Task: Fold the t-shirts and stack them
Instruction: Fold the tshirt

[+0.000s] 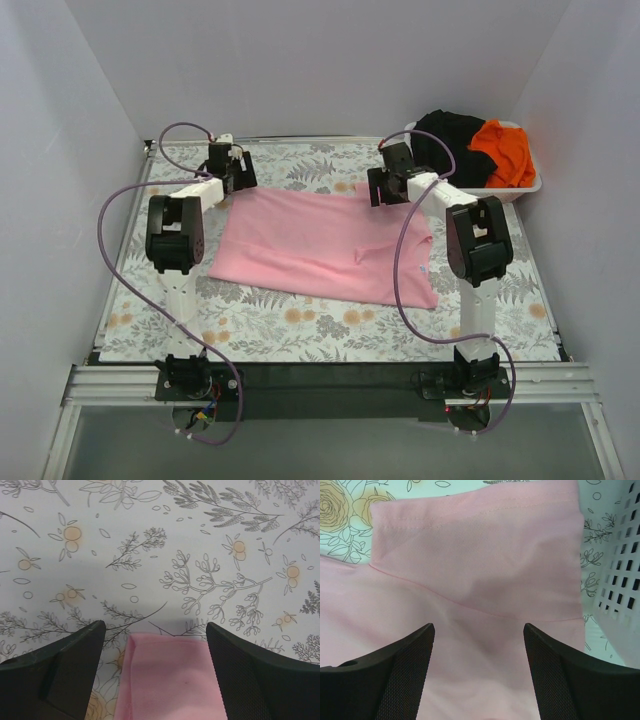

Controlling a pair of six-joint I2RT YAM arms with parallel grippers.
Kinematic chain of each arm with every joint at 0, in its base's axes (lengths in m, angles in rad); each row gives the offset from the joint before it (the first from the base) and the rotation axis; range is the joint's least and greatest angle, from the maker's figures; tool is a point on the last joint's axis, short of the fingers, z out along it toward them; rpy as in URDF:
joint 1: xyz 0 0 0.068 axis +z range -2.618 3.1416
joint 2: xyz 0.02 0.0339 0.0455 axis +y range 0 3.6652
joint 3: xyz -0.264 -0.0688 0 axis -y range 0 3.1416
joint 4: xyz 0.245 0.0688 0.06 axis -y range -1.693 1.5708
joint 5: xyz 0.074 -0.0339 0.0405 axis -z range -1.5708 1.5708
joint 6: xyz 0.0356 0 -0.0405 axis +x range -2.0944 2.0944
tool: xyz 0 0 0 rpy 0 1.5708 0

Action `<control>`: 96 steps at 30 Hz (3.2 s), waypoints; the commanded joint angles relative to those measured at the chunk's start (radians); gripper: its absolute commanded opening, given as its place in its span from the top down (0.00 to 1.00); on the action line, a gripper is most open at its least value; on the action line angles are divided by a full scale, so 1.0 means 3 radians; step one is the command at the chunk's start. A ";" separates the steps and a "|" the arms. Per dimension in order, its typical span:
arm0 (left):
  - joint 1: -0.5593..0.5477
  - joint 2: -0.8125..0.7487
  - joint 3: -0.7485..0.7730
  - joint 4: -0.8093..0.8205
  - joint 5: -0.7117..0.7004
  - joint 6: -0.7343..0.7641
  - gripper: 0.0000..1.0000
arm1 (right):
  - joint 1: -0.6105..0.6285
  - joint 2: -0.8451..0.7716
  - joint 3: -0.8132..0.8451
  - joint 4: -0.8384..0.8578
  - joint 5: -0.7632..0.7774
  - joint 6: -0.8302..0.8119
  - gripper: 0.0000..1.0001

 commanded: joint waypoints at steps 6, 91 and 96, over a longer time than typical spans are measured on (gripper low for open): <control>-0.0050 -0.0057 0.0051 -0.0083 -0.0122 0.0112 0.54 | 0.0007 -0.0261 -0.0125 0.0185 0.0033 0.0014 0.35; 0.0057 -0.0680 -0.0701 0.0280 -0.0684 0.0291 1.00 | -0.0111 0.1534 0.2125 -0.0096 0.0003 -0.0006 0.88; 0.0062 -0.0701 -0.0706 0.0280 -0.0689 0.0296 1.00 | -0.0111 0.1498 0.2110 -0.0065 -0.0033 0.0004 0.99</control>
